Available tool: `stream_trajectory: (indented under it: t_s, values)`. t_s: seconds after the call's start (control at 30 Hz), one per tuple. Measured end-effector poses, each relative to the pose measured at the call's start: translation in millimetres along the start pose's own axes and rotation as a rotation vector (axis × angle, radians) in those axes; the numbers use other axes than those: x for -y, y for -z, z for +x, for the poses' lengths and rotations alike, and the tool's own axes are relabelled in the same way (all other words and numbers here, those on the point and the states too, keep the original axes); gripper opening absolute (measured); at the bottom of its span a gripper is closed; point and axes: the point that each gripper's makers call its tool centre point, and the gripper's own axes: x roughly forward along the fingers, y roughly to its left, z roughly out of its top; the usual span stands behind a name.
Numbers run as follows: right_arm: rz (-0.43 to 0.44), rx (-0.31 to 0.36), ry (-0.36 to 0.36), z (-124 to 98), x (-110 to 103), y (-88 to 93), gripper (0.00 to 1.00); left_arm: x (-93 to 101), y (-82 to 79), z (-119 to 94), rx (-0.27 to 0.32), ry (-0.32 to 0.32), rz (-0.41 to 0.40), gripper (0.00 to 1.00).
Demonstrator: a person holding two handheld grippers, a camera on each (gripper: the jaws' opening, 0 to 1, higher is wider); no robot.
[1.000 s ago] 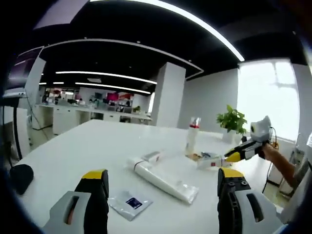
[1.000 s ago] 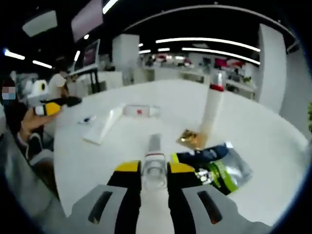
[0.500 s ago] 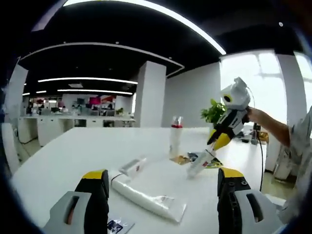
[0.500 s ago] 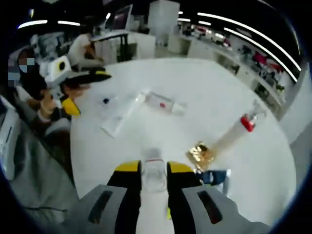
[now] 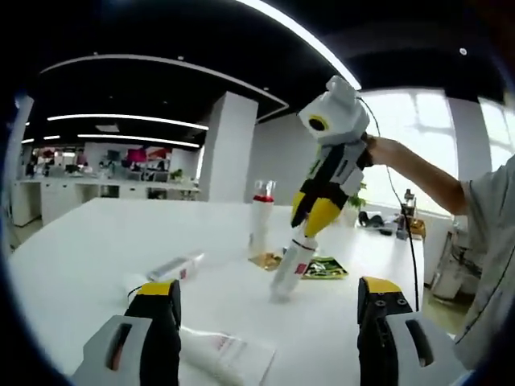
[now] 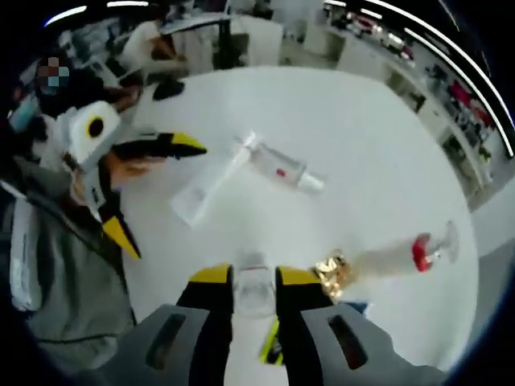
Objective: Arrange the skincare products in the storage area until every visible bottle or jar stands upright without overlapping.
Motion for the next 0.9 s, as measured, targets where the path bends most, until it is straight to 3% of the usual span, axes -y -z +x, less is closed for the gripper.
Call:
stream_trajectory:
  t_s: [0.33, 0.57, 0.8, 0.9]
  values:
    - [-0.014, -0.047, -0.034, 12.8, -3.5, -20.8, 0.19, 10.8, 12.1, 9.4, -0.03, 0.033, -0.001, 0.93]
    - [-0.01, -0.03, -0.046, 17.4, -4.5, -29.0, 0.19, 9.7, 16.6, 8.4, -0.036, 0.035, -0.013, 0.93]
    - [0.011, 0.06, -0.059, 13.0, -6.0, -37.3, 0.33, 8.1, 19.1, 10.1, -0.041, 0.033, -0.016, 0.92]
    - [0.006, 0.139, -0.046, 4.8, -5.4, -45.8, 0.35, 8.7, 17.8, 12.8, -0.04, 0.036, -0.013, 0.92]
